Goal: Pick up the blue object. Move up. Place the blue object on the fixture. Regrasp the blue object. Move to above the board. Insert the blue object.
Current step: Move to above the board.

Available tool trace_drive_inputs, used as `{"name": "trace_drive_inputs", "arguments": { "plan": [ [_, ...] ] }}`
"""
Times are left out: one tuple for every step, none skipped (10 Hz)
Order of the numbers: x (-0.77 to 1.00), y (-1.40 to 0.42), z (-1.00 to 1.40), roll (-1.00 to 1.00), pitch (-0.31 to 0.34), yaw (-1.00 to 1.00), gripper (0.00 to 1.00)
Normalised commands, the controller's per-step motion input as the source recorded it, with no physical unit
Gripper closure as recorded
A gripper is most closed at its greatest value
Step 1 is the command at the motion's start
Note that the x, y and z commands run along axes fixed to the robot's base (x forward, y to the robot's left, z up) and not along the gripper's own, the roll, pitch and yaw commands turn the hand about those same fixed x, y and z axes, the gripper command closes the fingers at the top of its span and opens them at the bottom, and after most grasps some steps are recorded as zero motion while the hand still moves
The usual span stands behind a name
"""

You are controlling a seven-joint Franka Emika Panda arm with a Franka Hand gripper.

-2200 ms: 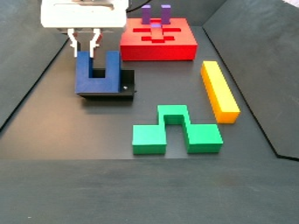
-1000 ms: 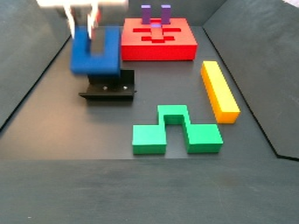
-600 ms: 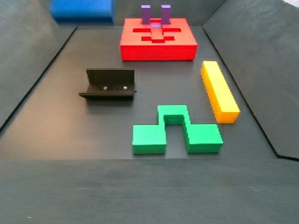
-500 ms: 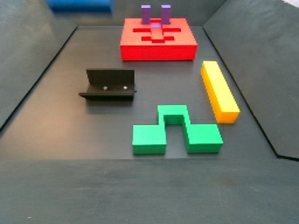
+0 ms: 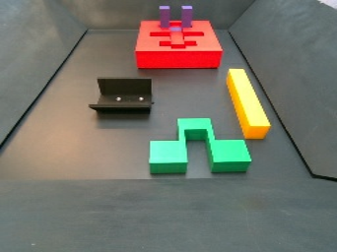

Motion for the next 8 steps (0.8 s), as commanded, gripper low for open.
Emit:
{"name": "trace_drive_inputs", "arguments": {
  "plan": [
    [-1.4, -1.16, 0.27, -1.0, 0.037, 0.08, 1.0],
    [-1.4, -1.15, 0.26, -1.0, 0.03, 0.08, 1.0],
    [-0.66, -0.48, 0.1, -1.0, 0.004, 0.08, 1.0],
    [-0.44, -0.31, 0.06, -1.0, 0.006, 0.08, 1.0],
    [-0.24, -0.15, 0.04, -1.0, 0.012, 0.07, 1.0],
    [-0.13, -0.08, 0.02, -0.94, -0.01, 0.06, 1.0],
    [-0.1, -0.02, 0.01, -0.71, -0.032, 0.03, 1.0],
    [-0.08, 0.01, 0.01, -0.5, -0.04, 0.02, 1.0]
  ]
}}
